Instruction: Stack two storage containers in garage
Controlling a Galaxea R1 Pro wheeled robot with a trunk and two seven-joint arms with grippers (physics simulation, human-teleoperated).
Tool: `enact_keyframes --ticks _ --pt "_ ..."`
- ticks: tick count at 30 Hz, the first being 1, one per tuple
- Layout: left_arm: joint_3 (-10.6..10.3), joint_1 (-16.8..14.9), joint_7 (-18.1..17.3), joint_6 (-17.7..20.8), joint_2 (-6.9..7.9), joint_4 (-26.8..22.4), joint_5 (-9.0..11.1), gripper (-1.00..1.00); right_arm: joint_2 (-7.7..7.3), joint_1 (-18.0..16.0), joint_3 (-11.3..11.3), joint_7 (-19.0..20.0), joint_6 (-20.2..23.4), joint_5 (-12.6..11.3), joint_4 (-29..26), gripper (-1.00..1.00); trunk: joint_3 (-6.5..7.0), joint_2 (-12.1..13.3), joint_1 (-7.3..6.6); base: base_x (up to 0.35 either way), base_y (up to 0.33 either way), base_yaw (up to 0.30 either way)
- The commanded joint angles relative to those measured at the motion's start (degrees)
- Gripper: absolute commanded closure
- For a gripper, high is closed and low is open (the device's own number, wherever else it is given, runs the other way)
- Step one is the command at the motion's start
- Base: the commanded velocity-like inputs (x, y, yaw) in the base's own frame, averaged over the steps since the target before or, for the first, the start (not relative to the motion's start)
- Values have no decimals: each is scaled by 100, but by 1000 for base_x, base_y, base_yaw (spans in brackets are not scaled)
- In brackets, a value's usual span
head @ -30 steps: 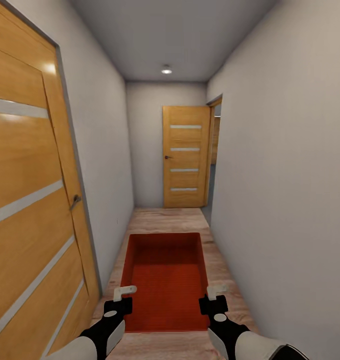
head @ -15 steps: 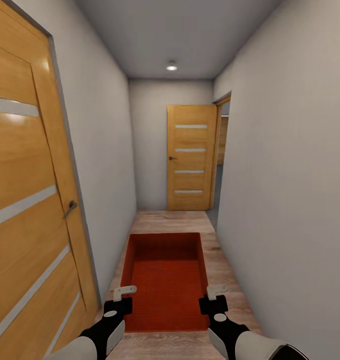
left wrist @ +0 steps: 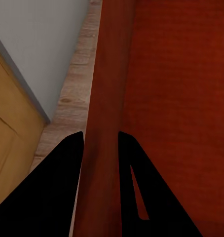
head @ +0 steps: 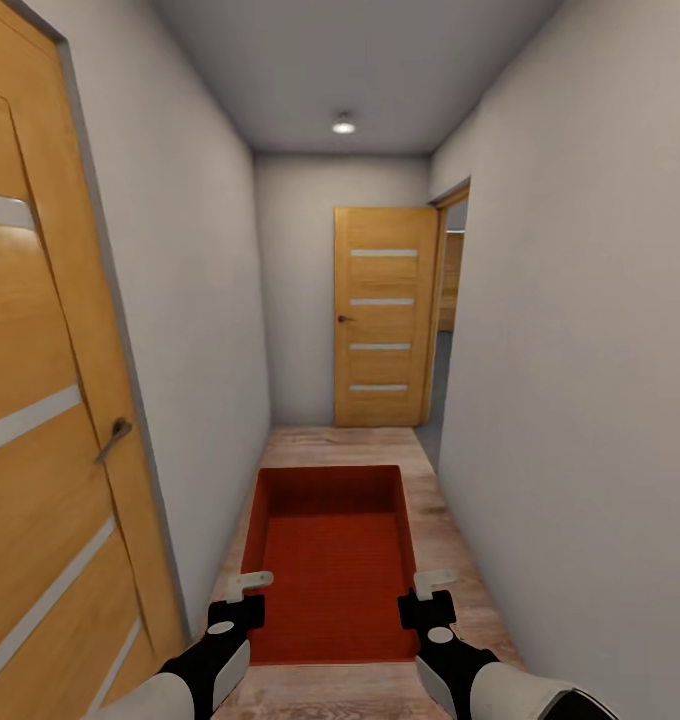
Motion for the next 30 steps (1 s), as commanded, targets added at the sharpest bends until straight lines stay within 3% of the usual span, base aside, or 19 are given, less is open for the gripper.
enact_keyframes --ticks 1,30 --pt "101 -1 256 -32 -1 -4 -26 100 6 -3 -479 219 13 31 -48 100 -3 -4 5 322 0 0" --pt "102 -1 255 -26 -1 9 -26 100 12 0 -476 219 7 35 -48 100 -3 -4 5 322 0 0"
